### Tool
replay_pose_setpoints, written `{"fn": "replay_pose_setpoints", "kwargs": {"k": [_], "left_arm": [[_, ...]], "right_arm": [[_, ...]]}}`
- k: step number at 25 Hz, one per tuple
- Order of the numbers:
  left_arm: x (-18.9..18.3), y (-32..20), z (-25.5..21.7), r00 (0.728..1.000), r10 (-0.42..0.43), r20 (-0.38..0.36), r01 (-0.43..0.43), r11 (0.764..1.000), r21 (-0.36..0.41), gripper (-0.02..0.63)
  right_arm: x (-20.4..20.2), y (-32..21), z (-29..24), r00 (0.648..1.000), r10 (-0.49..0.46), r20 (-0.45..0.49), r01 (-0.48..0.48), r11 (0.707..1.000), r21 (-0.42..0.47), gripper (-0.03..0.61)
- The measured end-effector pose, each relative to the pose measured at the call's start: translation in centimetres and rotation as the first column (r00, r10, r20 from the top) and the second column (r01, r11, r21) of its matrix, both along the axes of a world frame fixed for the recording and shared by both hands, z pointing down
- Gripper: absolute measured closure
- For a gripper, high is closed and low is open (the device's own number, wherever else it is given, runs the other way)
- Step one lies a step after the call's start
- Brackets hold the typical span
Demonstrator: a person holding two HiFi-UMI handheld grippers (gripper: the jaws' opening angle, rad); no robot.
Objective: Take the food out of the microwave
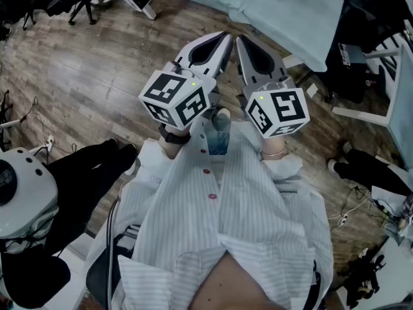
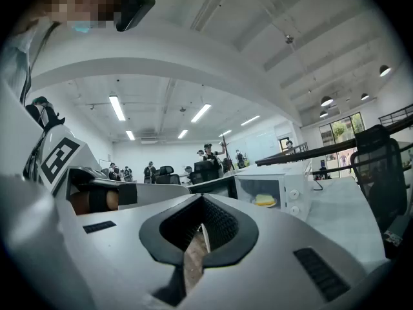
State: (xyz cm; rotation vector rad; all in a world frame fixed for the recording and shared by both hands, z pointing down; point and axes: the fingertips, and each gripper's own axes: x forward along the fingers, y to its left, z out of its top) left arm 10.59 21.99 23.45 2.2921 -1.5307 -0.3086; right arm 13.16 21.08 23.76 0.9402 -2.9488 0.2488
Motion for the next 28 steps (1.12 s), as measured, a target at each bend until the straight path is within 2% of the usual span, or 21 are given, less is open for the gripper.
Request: {"fn": "replay_pose_setpoints", "kwargs": {"k": [14, 21, 28], "left_arm": [[2.6, 0.7, 1.3, 0.999, -0.036, 0.008, 0.036, 0.999, -0.023, 0.604], [0.9, -1.0, 1.7, 0.998, -0.055, 0.008, 0.056, 0.998, -0.037, 0.604], [-2.2, -4.9, 2.4, 0.998, -0.065, -0.008, 0.065, 0.997, -0.04, 0.604]], "right_arm": [[2.6, 0.5, 1.2, 0.999, -0.035, 0.02, 0.036, 0.999, -0.029, 0.546], [1.2, -1.5, 1.7, 0.999, -0.042, 0.031, 0.044, 0.998, -0.053, 0.546], [-1.4, -5.2, 2.4, 0.999, -0.041, 0.026, 0.042, 0.997, -0.061, 0.546]]}}
